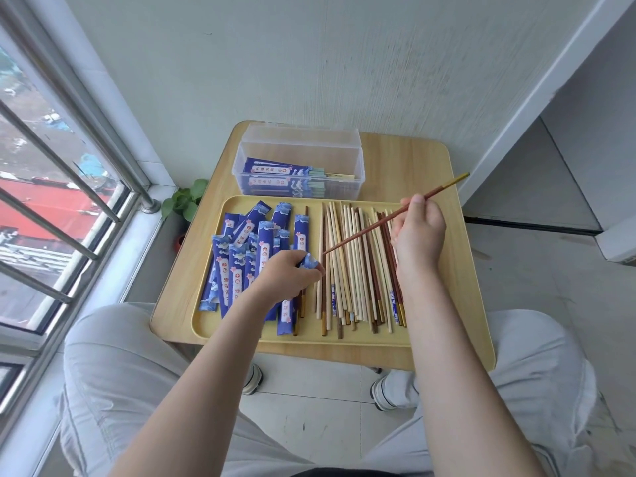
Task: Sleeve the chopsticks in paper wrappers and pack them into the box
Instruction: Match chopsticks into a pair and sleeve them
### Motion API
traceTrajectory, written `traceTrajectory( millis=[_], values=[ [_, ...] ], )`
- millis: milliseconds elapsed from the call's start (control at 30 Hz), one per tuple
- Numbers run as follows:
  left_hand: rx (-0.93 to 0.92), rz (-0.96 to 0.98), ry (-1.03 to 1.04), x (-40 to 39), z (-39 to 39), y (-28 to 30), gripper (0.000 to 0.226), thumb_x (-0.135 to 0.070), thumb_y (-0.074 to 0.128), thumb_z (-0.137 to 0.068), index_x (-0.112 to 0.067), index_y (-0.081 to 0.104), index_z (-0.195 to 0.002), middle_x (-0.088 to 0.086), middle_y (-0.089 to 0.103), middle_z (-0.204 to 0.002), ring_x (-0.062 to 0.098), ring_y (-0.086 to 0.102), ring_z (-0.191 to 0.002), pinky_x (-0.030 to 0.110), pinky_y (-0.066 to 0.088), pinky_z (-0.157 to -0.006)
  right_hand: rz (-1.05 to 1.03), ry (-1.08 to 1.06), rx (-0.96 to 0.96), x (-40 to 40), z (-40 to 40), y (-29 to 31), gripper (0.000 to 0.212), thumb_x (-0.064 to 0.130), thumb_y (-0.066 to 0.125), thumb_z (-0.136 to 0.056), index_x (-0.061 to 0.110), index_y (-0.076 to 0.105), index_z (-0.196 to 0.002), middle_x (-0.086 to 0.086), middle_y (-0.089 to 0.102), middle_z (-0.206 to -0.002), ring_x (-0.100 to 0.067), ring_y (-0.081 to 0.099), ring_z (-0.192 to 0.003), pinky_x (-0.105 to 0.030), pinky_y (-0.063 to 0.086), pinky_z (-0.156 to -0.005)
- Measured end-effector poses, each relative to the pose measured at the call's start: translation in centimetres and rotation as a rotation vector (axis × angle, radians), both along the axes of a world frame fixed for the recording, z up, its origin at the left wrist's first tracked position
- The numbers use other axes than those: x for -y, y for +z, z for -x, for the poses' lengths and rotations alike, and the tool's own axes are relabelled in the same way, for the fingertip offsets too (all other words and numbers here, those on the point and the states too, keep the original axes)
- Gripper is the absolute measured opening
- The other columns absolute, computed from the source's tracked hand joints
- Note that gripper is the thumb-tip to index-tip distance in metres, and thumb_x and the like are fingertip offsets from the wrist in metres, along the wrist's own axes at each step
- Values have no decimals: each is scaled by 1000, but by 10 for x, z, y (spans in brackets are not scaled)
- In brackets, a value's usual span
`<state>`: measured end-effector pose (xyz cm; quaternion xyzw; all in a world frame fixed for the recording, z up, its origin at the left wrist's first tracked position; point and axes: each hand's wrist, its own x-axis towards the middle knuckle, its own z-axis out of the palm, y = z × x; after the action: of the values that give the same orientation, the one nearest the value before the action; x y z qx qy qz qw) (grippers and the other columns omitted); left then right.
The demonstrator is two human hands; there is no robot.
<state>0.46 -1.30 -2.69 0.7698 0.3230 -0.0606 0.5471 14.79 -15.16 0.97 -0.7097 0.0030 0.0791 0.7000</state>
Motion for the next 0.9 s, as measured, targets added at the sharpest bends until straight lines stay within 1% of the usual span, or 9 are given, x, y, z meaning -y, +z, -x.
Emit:
traceTrajectory(
  millis=[233,367,433,533,567,633,700,800,900],
  values=[
    [20,-11,-59,2,-1,0,6,-18,64,-95,-14,69,-97,1,57,-72,10,47,-56,20,42,-49,40,44,-49,-4,4,-3,31,30,39,-108,15,60,-90,0,51,-68,-7,46,-51,-18,38,-46],
    [73,0,-85,5,-2,3,10,-20,66,-94,-12,68,-100,-2,55,-68,8,47,-53,23,44,-53,93,191,-33,-9,15,-3,29,26,41,-107,15,59,-87,1,47,-61,-7,41,-45,-20,33,-44],
    [99,72,-97,7,-3,8,17,-26,63,-97,-10,64,-102,-4,51,-63,8,45,-49,24,45,-50,158,320,-35,-12,21,-5,24,24,49,-105,16,65,-89,2,51,-63,-9,45,-51,-23,38,-48],
    [126,316,-65,9,-7,14,27,-32,41,-106,-9,56,-107,3,45,-63,15,41,-48,28,41,-46,249,491,-69,-17,30,-9,11,19,59,-100,16,68,-104,1,67,-82,-12,64,-75,-25,52,-65],
    [127,357,-54,8,-7,14,30,-32,36,-107,-8,54,-109,5,45,-64,16,41,-48,28,40,-46,249,513,-72,-19,32,-11,17,17,62,-98,17,64,-114,1,69,-88,-14,67,-83,-26,54,-70],
    [133,380,-19,7,-6,13,35,-32,32,-108,-5,53,-113,8,48,-64,17,42,-49,29,39,-46,253,537,-63,-23,33,-13,52,13,67,-94,30,41,-136,-2,71,-91,-15,69,-87,-23,51,-76],
    [141,422,33,6,-4,12,35,-30,33,-108,-5,57,-109,7,50,-63,18,42,-50,29,38,-47,274,568,-19,-26,35,-16,89,10,70,-91,35,16,-155,-5,70,-86,-7,67,-78,-13,47,-68],
    [126,496,84,4,0,10,39,-28,32,-107,-3,61,-106,6,50,-61,18,41,-50,29,37,-46,333,637,41,-29,33,-18,88,10,70,-90,34,18,-156,-3,68,-81,-2,63,-69,-6,45,-60],
    [106,514,122,2,3,5,41,-27,32,-106,-2,64,-106,7,50,-62,18,41,-50,28,37,-45,364,647,42,-33,32,-16,69,15,61,-96,32,27,-153,-4,71,-89,-17,66,-76,-9,46,-60]
  ],
)
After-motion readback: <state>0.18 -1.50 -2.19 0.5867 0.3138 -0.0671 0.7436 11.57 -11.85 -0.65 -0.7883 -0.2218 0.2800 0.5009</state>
